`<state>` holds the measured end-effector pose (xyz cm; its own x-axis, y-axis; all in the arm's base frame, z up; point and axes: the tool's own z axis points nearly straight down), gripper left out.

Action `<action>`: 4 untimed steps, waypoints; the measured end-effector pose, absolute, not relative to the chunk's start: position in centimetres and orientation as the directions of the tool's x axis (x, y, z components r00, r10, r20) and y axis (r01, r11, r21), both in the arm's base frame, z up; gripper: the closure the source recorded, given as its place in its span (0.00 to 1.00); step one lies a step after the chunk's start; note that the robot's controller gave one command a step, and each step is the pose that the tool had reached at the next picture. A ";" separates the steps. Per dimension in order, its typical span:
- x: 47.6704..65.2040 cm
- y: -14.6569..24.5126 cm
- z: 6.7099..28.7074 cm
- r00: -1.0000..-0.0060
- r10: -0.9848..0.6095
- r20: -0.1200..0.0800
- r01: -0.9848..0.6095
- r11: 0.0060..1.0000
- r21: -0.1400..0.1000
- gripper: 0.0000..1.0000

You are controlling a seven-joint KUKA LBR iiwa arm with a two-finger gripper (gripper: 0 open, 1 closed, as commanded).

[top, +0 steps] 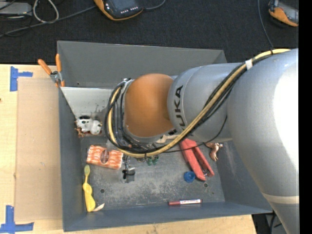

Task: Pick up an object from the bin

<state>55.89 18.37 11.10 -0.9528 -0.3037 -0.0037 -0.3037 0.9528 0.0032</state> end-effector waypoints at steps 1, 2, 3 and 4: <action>55.2 18.3 13.1 -0.970 -0.243 0.010 -0.243 0.970 0.006 0.00; 58.4 17.4 13.3 -0.936 -0.353 -0.007 -0.353 0.936 0.004 0.00; 58.6 20.3 13.0 -0.931 -0.366 0.000 -0.366 0.931 0.008 0.00; 57.3 20.2 8.6 -0.879 -0.476 0.003 -0.476 0.879 0.005 0.00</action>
Offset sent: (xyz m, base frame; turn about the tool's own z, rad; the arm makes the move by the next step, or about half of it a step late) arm 0.0534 -0.0276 -0.0295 -0.1923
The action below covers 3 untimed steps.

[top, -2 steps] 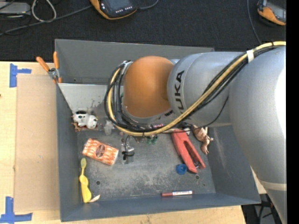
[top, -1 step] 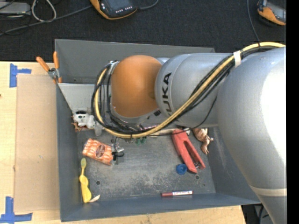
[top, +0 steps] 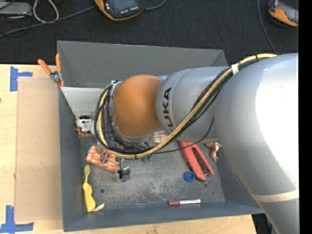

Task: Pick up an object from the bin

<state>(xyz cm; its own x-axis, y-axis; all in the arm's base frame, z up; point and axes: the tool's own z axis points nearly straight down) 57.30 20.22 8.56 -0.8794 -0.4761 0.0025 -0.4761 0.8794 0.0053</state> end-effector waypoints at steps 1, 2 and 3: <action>58.7 20.8 7.3 -0.979 -0.204 -0.009 -0.204 0.979 0.012 1.00; 58.7 20.8 7.3 -0.979 -0.203 -0.009 -0.203 0.979 0.012 1.00; 58.7 20.1 14.1 -0.975 -0.221 -0.004 -0.221 0.975 0.011 1.00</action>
Offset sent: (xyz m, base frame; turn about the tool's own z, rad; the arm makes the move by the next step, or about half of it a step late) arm 0.0000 0.0000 0.0000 0.0000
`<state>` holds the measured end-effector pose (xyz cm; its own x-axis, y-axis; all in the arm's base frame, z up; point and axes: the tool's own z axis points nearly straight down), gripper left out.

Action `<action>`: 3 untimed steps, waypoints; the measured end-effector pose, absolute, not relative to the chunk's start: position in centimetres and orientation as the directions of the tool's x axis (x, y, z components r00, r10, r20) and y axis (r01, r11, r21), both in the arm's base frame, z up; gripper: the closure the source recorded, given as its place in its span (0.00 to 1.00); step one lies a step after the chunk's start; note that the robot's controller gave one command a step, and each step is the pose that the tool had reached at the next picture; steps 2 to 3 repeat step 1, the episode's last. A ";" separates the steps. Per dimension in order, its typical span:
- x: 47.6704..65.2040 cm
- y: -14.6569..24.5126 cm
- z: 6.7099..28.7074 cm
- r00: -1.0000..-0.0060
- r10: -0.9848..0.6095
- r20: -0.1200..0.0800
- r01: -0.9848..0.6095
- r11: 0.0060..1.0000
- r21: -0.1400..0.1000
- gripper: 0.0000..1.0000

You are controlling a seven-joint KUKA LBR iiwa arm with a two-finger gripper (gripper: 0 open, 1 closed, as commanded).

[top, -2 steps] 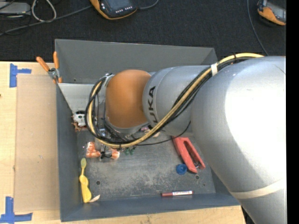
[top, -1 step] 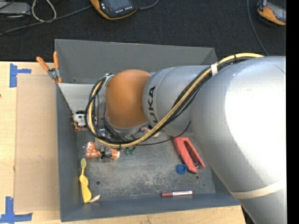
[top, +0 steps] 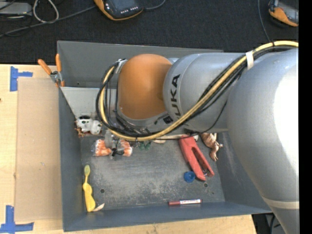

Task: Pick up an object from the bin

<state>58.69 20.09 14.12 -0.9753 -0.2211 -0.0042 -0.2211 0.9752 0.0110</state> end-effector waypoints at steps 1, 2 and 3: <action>56.2 20.8 21.6 -0.971 -0.240 0.004 -0.240 0.971 0.011 1.00; 56.2 20.8 21.6 -0.971 -0.240 0.004 -0.240 0.971 0.011 1.00; 56.2 20.8 21.6 -0.971 -0.240 0.004 -0.240 0.971 0.011 1.00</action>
Offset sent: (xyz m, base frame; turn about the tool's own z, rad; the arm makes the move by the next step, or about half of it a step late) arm 0.0049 0.0046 0.1698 -0.0859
